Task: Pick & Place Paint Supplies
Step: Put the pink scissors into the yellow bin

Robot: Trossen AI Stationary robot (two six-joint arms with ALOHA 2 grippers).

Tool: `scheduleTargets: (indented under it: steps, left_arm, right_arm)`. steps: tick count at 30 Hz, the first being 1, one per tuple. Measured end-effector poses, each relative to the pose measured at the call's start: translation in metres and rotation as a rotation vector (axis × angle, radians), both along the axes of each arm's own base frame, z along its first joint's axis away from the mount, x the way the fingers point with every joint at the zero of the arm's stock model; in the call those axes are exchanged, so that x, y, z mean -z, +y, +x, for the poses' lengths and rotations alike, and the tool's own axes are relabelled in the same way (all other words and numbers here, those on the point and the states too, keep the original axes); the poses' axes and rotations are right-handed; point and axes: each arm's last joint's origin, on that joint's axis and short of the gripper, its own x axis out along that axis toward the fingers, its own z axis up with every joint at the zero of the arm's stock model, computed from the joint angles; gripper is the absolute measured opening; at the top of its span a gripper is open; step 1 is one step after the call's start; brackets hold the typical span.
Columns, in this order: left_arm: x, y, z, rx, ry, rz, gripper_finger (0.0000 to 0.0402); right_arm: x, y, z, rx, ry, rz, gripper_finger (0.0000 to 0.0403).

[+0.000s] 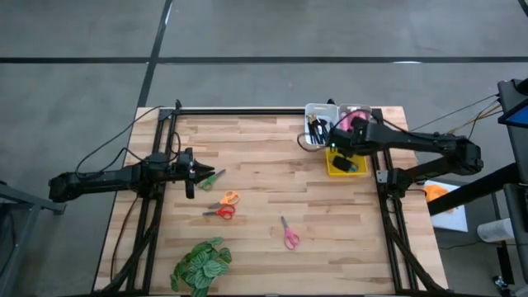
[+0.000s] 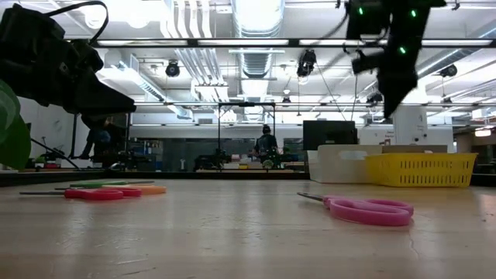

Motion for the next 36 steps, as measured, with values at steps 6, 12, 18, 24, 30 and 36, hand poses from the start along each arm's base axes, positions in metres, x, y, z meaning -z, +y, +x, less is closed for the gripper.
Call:
scheduleTargets:
  steps: [6,12,18,24,30,36]
  left_arm:
    - [0.0,0.0,0.0,0.0,0.0,0.0,0.0087]
    - [0.0,0.0,0.0,0.0,0.0,0.0,0.0087]
    - [0.0,0.0,0.0,0.0,0.0,0.0,0.0087]
    - [0.0,0.0,0.0,0.0,0.0,0.0,0.0087]
    - [0.0,0.0,0.0,0.0,0.001,0.0,0.0087]
    - [0.001,0.0,0.0,0.0,0.006,-0.001,0.0087]
  right_arm:
    - [-0.043,0.002,0.012,0.252,-0.336,0.172,0.0105]
    - [-0.055,0.014,0.019,0.325,-0.465,0.385,0.0105]
    - [-0.038,0.051,0.031,0.382,-0.512,0.56,0.0105]
    - [-0.014,0.095,0.042,0.424,-0.559,0.645,0.0105]
    - [0.01,0.135,0.055,0.488,-0.508,0.69,0.0105]
    - [0.031,0.174,0.087,0.504,-0.447,0.657,0.0105]
